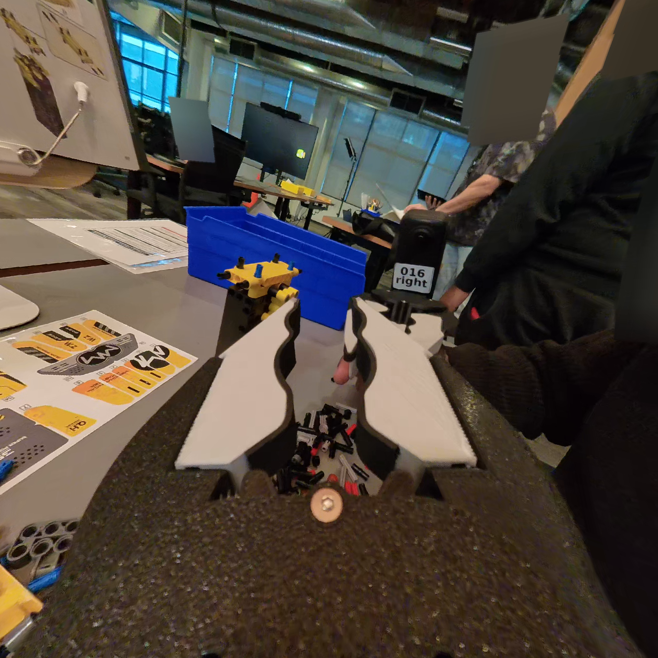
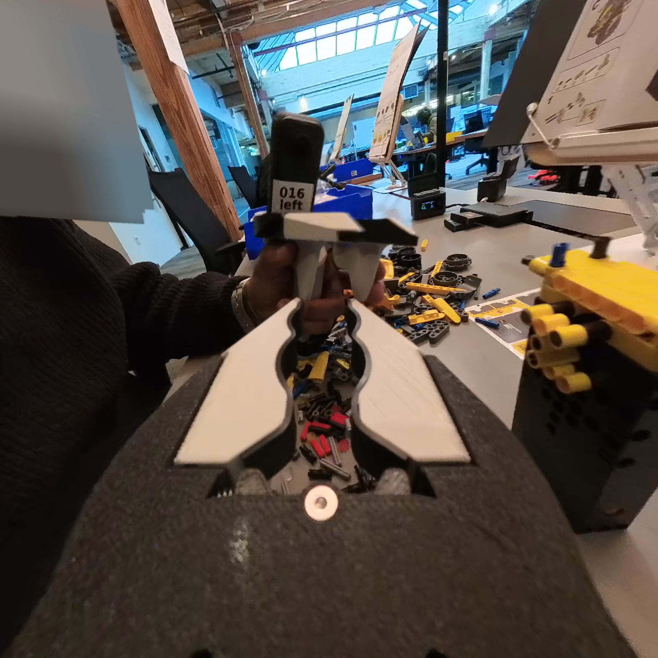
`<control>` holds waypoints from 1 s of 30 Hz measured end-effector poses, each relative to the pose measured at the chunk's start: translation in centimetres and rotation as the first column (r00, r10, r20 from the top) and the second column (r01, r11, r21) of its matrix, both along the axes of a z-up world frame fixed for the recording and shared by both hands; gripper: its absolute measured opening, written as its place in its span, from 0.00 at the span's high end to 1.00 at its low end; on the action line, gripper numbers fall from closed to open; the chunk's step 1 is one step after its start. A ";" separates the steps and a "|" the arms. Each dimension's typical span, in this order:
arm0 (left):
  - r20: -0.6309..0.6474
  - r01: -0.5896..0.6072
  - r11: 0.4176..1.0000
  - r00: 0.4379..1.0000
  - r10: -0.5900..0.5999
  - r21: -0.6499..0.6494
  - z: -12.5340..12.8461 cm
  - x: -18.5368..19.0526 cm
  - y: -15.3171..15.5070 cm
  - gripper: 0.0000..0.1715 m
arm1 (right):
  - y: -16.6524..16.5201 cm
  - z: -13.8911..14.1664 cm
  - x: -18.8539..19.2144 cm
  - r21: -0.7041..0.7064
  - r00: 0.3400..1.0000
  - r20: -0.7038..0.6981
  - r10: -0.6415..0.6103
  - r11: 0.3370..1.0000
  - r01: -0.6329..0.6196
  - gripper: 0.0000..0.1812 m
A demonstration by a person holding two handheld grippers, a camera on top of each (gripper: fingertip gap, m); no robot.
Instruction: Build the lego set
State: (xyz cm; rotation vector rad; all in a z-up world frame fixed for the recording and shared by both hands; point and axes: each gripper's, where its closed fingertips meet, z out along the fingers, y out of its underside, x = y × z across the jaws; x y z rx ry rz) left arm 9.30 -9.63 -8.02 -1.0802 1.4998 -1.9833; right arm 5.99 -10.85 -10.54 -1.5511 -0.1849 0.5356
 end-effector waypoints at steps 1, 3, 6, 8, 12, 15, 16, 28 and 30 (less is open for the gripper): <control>-0.001 0.005 1.000 1.000 -0.005 0.009 -0.1 0.0 -0.2 0.83 | 0.0 0.2 0.2 0.006 1.000 -0.015 -0.005 1.000 0.005 0.87; 0.000 -0.002 0.999 1.000 0.002 0.032 -0.4 0.1 -0.3 0.84 | -0.1 0.5 0.6 0.017 0.999 -0.032 -0.018 1.000 0.019 0.87; -0.001 0.003 1.000 1.000 -0.003 0.025 -0.2 0.0 -0.3 0.84 | 0.0 0.3 1.3 0.010 0.998 -0.045 -0.041 0.999 0.041 0.87; 0.012 0.009 1.000 1.000 -0.009 0.014 0.2 -0.3 -0.3 0.84 | 0.0 0.4 1.3 0.007 0.997 -0.067 -0.035 0.999 0.035 0.87; 0.032 -0.027 0.998 0.999 0.026 0.049 0.3 -0.2 0.1 0.84 | 0.1 0.2 1.4 0.001 0.998 -0.032 -0.049 0.999 0.049 0.87; 0.026 -0.015 1.000 1.000 0.014 0.021 0.5 -0.2 0.1 0.84 | 0.2 -0.2 1.5 -0.013 0.998 -0.027 -0.049 0.999 0.049 0.87; 0.028 -0.014 1.000 1.000 0.013 0.015 0.6 -0.3 0.1 0.84 | 0.2 -0.2 1.4 -0.014 0.998 -0.038 -0.045 0.999 0.044 0.87; 0.149 -0.128 0.990 0.982 0.119 0.055 2.1 -0.6 1.3 0.84 | 0.2 0.1 2.0 -0.028 0.992 -0.119 -0.050 0.999 0.046 0.87; 0.157 -0.136 0.987 0.980 0.122 0.080 2.1 -0.6 1.2 0.84 | 0.3 -0.3 1.8 -0.043 0.996 -0.072 -0.057 0.998 0.054 0.87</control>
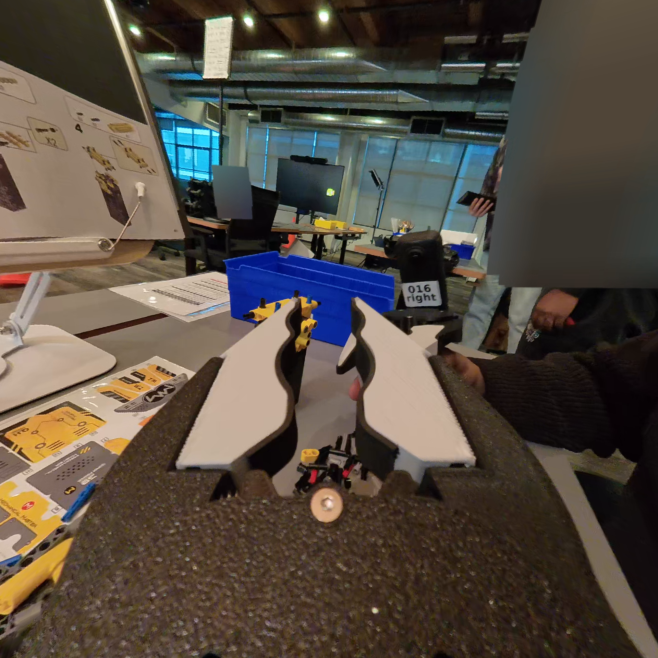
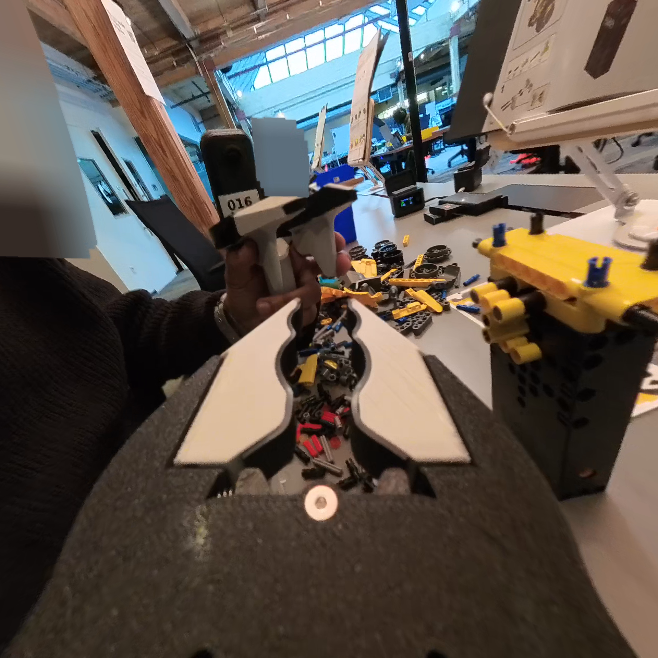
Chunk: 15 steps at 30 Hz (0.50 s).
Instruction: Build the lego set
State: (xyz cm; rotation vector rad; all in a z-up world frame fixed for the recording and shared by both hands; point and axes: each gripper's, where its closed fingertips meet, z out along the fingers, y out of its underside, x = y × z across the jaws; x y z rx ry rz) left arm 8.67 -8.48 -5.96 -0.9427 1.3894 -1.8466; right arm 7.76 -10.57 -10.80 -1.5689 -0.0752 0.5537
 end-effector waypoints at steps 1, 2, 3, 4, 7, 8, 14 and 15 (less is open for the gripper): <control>0.005 -0.011 1.000 1.000 0.011 0.018 0.0 0.0 0.0 0.84 | 0.0 -0.1 -0.1 -0.002 1.000 0.027 -0.004 1.000 0.004 0.87; 0.013 -0.024 0.999 1.000 0.023 0.033 0.0 0.0 0.1 0.85 | 0.1 -0.2 -0.3 -0.002 0.999 0.048 -0.007 1.000 0.007 0.87; 0.022 -0.034 0.998 0.999 0.033 0.044 0.0 0.0 0.1 0.85 | 0.1 -0.3 -0.4 -0.005 0.998 0.064 -0.007 1.000 0.007 0.87; 0.029 -0.040 0.998 0.999 0.038 0.049 0.1 0.0 0.1 0.85 | 0.2 -0.5 -0.5 -0.011 0.997 0.077 -0.005 1.000 0.005 0.87; 0.033 -0.032 0.998 0.999 0.030 0.055 0.2 -0.1 -0.1 0.85 | 0.4 -1.3 -0.8 -0.042 0.992 0.123 0.001 0.999 0.005 0.87; 0.035 -0.033 0.998 0.999 0.031 0.057 0.2 -0.2 -0.2 0.85 | 0.4 -1.5 -0.9 -0.049 0.991 0.132 0.004 0.999 0.002 0.87; 0.025 -0.033 0.997 0.999 0.031 0.064 -0.1 0.0 -0.3 0.85 | 0.3 -1.4 -0.6 -0.042 0.990 0.140 -0.007 0.999 0.013 0.87; 0.024 -0.033 0.997 0.999 0.032 0.064 -0.2 0.1 -0.3 0.85 | 0.3 -1.4 -0.6 -0.042 0.990 0.140 -0.006 0.999 0.012 0.87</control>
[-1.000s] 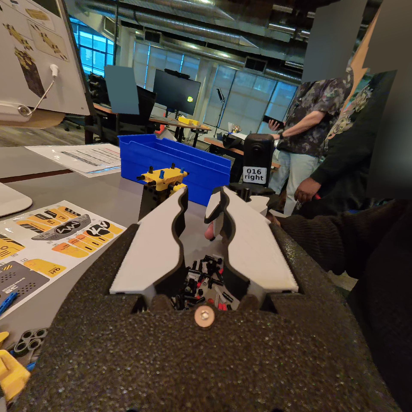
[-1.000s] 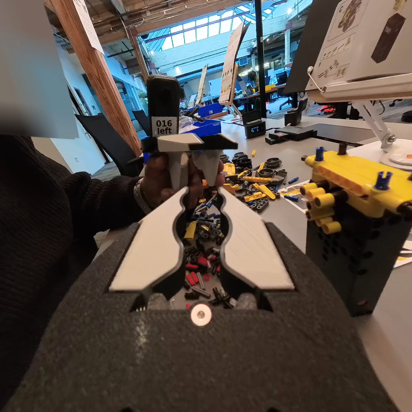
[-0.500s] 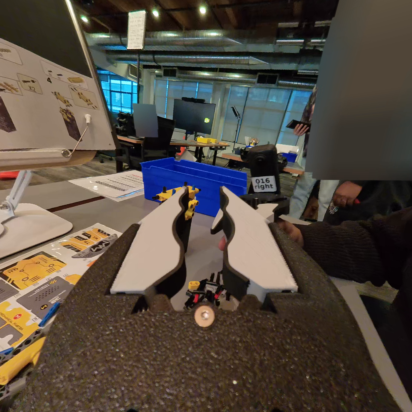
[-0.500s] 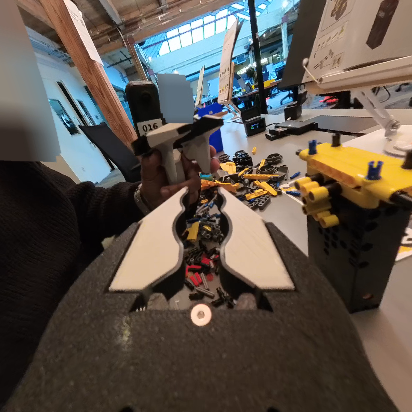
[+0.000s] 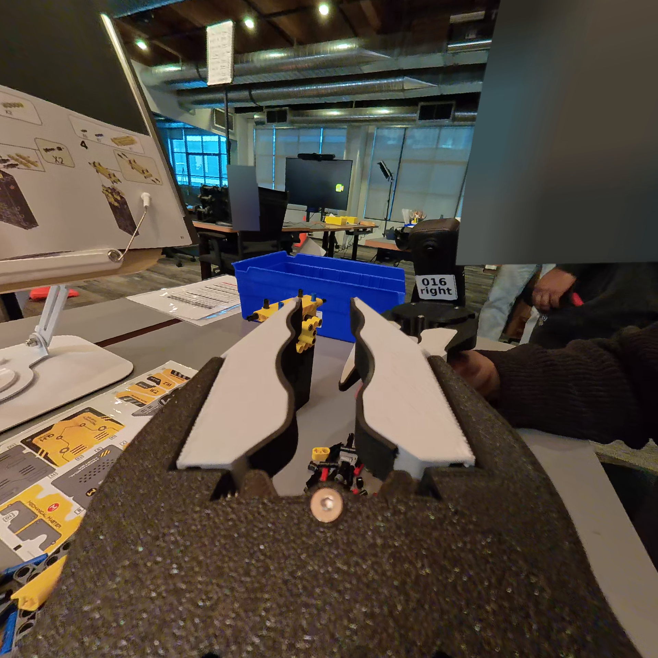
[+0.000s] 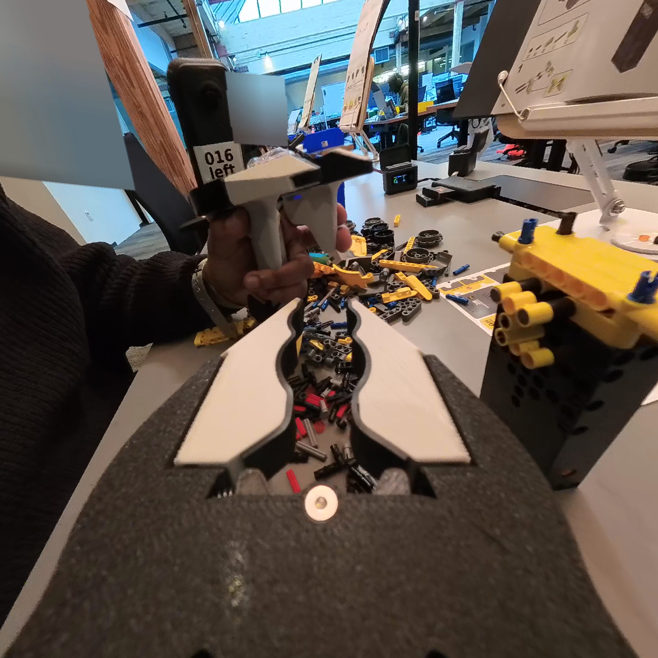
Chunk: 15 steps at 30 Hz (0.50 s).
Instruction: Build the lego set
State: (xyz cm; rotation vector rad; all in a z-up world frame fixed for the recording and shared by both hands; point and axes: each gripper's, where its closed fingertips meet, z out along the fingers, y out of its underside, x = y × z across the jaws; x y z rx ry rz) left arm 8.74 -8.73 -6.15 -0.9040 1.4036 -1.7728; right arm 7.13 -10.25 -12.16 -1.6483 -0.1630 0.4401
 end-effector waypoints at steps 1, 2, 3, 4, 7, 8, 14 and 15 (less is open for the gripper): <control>0.000 -0.002 1.000 1.000 0.002 -0.001 0.0 0.0 0.0 0.85 | 0.0 0.0 0.0 0.000 1.000 0.001 0.000 1.000 0.000 0.87; 0.002 -0.004 1.000 1.000 0.004 -0.002 0.0 0.0 0.1 0.85 | 0.0 0.0 -0.1 -0.001 1.000 0.005 0.000 1.000 0.000 0.87; 0.004 -0.006 1.000 1.000 0.006 -0.004 0.1 0.0 0.1 0.85 | 0.0 0.0 -0.1 -0.002 1.000 0.011 0.002 1.000 -0.002 0.87; 0.006 -0.007 1.000 1.000 0.007 -0.007 0.2 -0.1 0.2 0.85 | 0.0 -0.1 -0.1 -0.006 1.000 0.030 0.000 1.000 0.000 0.87; 0.000 -0.006 1.000 1.000 0.006 -0.022 0.5 -0.1 0.3 0.85 | -0.2 0.2 0.9 0.006 0.987 0.147 -0.060 0.998 0.060 0.87; 0.000 -0.009 1.000 1.000 0.009 -0.028 0.5 -0.1 0.5 0.85 | -0.3 0.6 1.5 0.029 0.980 0.176 -0.095 0.995 0.091 0.87; 0.003 -0.060 0.997 0.998 0.060 -0.041 0.7 0.1 1.7 0.85 | -2.1 4.7 3.5 0.255 0.951 0.206 -0.232 0.951 0.177 0.94; 0.003 -0.073 0.996 0.997 0.073 -0.045 0.8 0.2 2.0 0.85 | -2.4 5.2 3.6 0.287 0.949 0.199 -0.244 0.941 0.182 0.95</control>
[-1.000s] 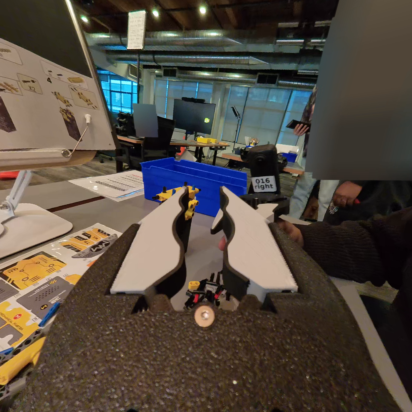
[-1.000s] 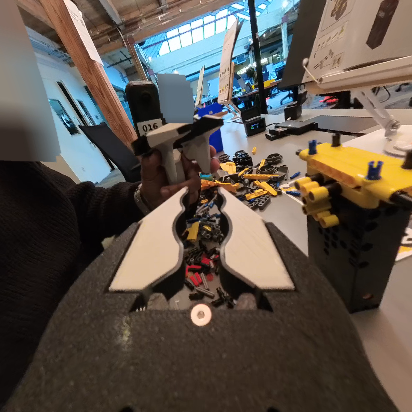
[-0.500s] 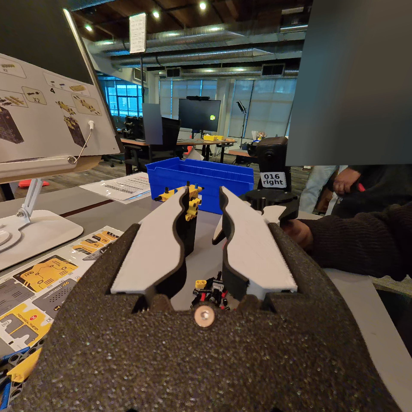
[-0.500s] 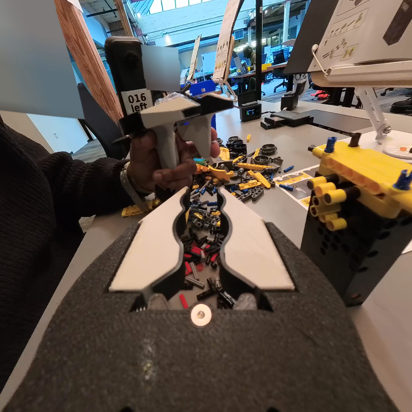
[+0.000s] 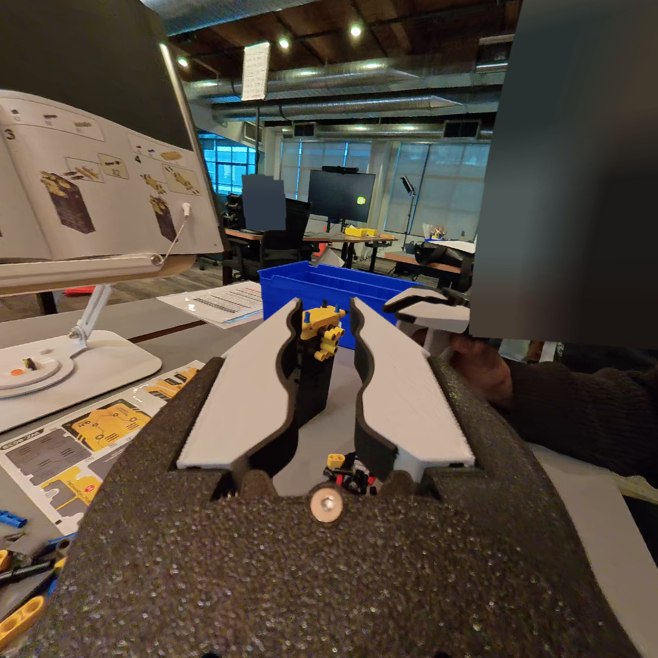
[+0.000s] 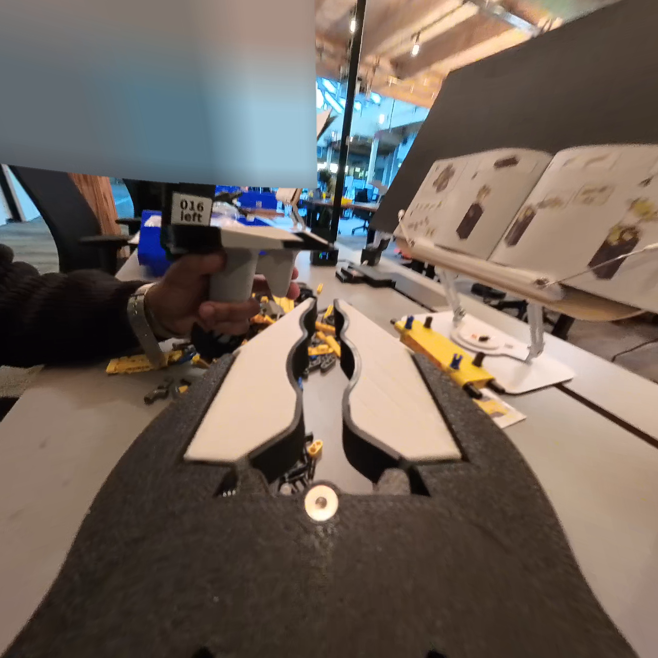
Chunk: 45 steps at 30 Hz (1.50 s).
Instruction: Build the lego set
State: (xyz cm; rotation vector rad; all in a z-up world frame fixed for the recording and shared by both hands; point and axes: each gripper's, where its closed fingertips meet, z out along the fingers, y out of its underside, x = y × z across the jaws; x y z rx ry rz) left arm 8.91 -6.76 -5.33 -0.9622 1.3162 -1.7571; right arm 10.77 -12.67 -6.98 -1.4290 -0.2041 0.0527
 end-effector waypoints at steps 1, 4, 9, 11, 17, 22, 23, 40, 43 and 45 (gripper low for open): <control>0.002 -0.005 1.000 1.000 0.006 -0.009 0.1 0.0 0.2 0.85 | -0.2 0.4 0.2 0.024 1.000 -0.001 -0.008 1.000 0.008 0.96; 0.012 -0.009 0.999 1.000 0.009 -0.031 0.6 -0.2 0.6 0.85 | -0.7 1.1 1.1 0.070 0.999 -0.005 -0.045 0.997 0.045 0.97; -0.001 -0.015 0.999 1.000 0.015 -0.036 0.2 0.1 0.9 0.85 | -1.6 2.5 2.3 0.171 0.996 -0.024 -0.085 0.981 0.088 0.97; -0.006 -0.015 0.999 1.000 0.015 -0.033 0.0 0.2 0.9 0.85 | -1.7 2.7 2.5 0.181 0.996 -0.052 -0.078 0.980 0.086 0.97; -0.009 -0.014 1.000 1.000 0.014 -0.024 -0.1 0.2 0.7 0.85 | -1.5 2.2 1.8 0.129 0.985 -0.169 0.035 0.992 -0.013 0.98; -0.022 -0.009 1.000 1.000 0.008 -0.020 -0.5 0.4 0.6 0.85 | -1.0 1.7 1.4 0.104 0.979 -0.194 0.059 0.994 -0.040 0.98; -0.024 -0.008 1.000 1.000 0.008 -0.019 -0.5 0.4 0.6 0.85 | -1.0 1.6 1.3 0.098 0.979 -0.193 0.061 0.994 -0.043 0.98; -0.036 0.006 1.000 0.999 -0.007 -0.014 -0.8 0.5 0.2 0.85 | -0.1 0.4 0.8 0.048 0.972 -0.222 0.078 0.996 -0.069 0.98; -0.036 0.006 1.000 0.999 -0.006 -0.007 -0.8 0.5 0.1 0.85 | 0.0 0.2 0.8 0.041 0.969 -0.233 0.084 0.996 -0.076 0.98; -0.040 0.007 1.000 0.999 -0.007 -0.008 -0.9 0.5 0.1 0.85 | 0.1 0.2 0.8 0.041 0.967 -0.239 0.086 0.996 -0.078 0.98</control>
